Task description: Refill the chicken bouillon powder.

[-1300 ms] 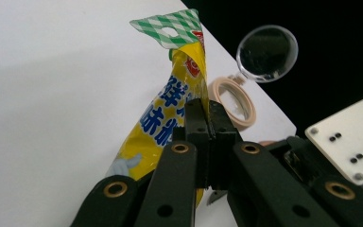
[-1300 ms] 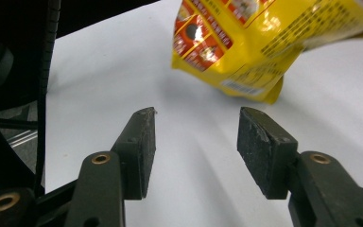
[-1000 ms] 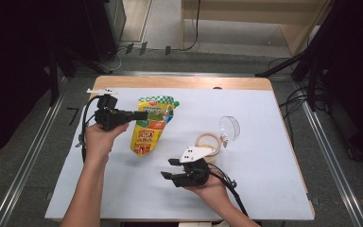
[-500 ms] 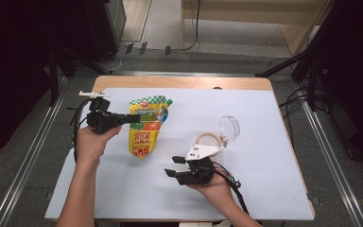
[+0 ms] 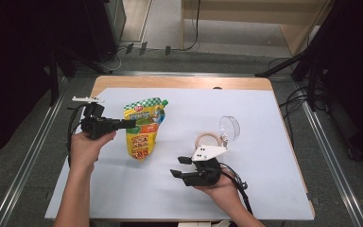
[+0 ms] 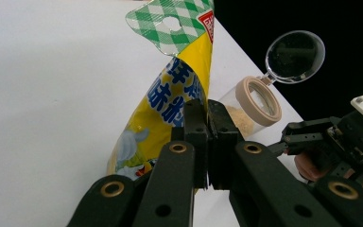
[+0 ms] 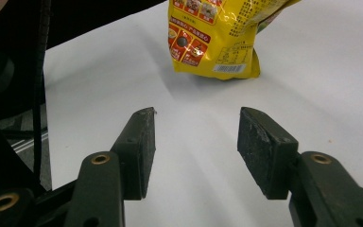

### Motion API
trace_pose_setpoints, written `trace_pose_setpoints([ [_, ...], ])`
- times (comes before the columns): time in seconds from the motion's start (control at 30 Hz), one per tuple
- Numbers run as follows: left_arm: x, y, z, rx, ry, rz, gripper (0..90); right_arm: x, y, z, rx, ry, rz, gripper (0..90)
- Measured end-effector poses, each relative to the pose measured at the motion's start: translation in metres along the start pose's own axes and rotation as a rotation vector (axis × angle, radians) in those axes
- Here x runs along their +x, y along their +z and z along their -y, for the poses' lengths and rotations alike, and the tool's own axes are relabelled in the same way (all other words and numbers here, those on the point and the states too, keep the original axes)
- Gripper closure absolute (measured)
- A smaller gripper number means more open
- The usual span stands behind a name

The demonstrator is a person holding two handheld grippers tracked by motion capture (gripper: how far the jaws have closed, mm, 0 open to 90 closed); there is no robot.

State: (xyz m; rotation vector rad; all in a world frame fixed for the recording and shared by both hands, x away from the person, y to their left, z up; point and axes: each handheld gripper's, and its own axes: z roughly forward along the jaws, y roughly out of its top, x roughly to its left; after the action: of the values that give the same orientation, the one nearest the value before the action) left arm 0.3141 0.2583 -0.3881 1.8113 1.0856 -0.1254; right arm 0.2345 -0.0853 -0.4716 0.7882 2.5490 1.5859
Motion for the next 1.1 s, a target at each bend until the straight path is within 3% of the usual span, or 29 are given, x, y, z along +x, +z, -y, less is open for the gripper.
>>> trace_pose_setpoints([
  [0.33,-0.004,-0.002,0.008,0.015,0.001,0.004,88.1,0.003,-0.009,0.005,0.029,-0.043,0.034,48.1],
  [0.57,-0.005,-0.005,0.014,0.024,0.004,-0.001,86.8,0.001,-0.010,0.005,0.027,-0.042,0.035,47.9],
  [0.7,-0.005,-0.004,0.019,0.030,-0.006,0.020,85.9,0.002,-0.007,0.005,0.037,-0.053,0.034,47.9],
  [0.93,-0.008,-0.007,0.021,0.030,-0.001,0.029,80.3,0.002,-0.002,0.005,0.048,-0.063,0.025,47.9],
  [1.1,-0.012,-0.014,0.020,0.010,0.012,0.040,71.5,0.001,-0.002,0.003,0.046,-0.069,0.022,47.9],
])
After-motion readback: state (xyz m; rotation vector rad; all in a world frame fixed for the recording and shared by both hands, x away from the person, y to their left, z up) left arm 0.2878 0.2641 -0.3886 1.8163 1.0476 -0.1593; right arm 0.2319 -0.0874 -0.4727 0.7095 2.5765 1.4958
